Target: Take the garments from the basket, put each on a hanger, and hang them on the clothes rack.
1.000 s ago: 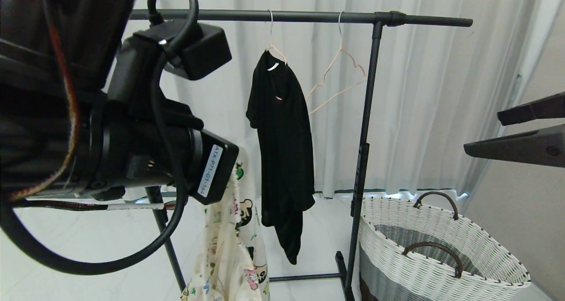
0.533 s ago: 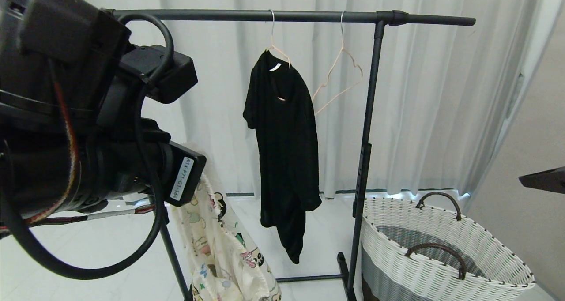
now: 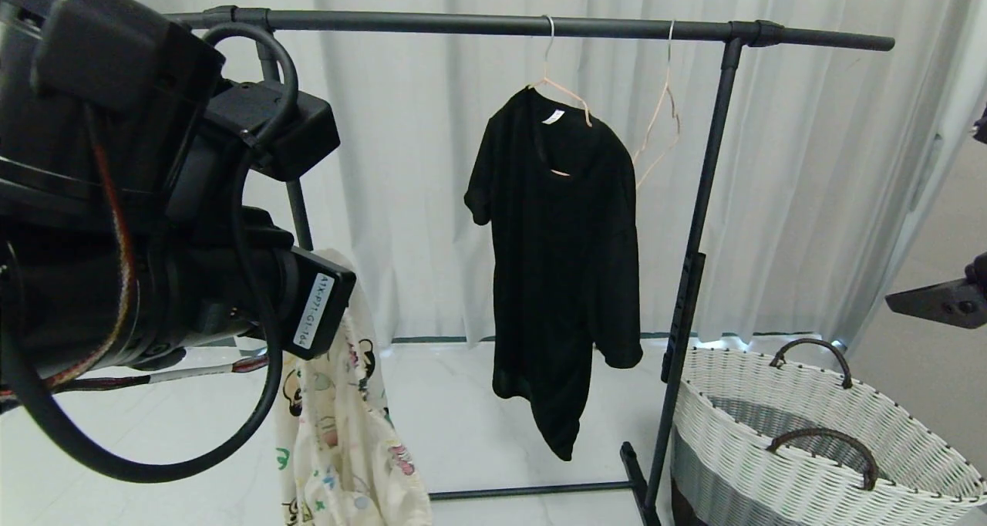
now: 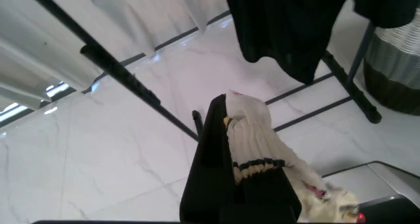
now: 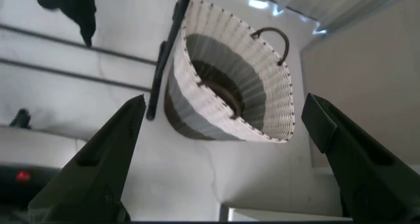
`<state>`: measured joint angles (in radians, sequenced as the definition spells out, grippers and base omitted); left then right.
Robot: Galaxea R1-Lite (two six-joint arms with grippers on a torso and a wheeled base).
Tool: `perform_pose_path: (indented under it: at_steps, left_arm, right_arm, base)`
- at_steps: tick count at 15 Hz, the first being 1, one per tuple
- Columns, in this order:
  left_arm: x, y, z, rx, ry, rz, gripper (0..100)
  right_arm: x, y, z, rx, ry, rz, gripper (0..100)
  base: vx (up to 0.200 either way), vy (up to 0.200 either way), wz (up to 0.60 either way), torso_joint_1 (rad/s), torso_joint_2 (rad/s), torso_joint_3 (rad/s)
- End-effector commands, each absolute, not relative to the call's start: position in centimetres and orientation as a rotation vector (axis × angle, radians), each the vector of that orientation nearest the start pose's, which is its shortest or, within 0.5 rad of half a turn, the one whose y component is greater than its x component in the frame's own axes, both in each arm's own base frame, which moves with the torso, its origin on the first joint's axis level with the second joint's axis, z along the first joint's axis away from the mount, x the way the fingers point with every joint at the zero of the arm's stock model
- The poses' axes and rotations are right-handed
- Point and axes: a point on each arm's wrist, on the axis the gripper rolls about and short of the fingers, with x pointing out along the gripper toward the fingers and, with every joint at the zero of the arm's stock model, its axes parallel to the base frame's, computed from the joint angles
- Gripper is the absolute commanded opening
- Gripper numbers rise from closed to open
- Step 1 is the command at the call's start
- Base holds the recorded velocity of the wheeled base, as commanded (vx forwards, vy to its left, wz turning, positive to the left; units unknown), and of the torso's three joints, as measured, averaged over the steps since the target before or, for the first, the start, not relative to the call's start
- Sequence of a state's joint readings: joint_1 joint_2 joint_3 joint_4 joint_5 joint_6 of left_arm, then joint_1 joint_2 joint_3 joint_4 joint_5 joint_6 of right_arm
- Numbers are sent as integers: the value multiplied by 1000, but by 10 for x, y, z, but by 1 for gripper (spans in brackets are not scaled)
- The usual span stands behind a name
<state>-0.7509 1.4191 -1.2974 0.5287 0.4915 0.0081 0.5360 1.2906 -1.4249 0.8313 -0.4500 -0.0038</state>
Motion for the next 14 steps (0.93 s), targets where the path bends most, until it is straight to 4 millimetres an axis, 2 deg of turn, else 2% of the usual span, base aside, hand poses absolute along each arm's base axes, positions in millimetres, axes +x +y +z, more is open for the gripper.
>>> perform_pose_path:
  at_steps: [1,4,8,14]
  left_arm:
    - [166,-141,290,390,530,-255,0]
    - [166,-141,289,390,530,-255,0]
    - [165,-140,288,392,533,-257,0]
    - [164,-140,287,394,535,-255,0]
  right_arm:
    - [142,72,311,-349,607,37,100]
    - [141,71,303,-331,574,29,100]
    - [151,67,306,-280,535,-1,100]
    - [156,67,309,-256,498,-4,100]
  base:
    - [0,0,0,0,0,0]
    - [0,0,0,0,0,0]
    - [0,0,0,16,-48,-32]
    - [0,0,0,137,-398,-264]
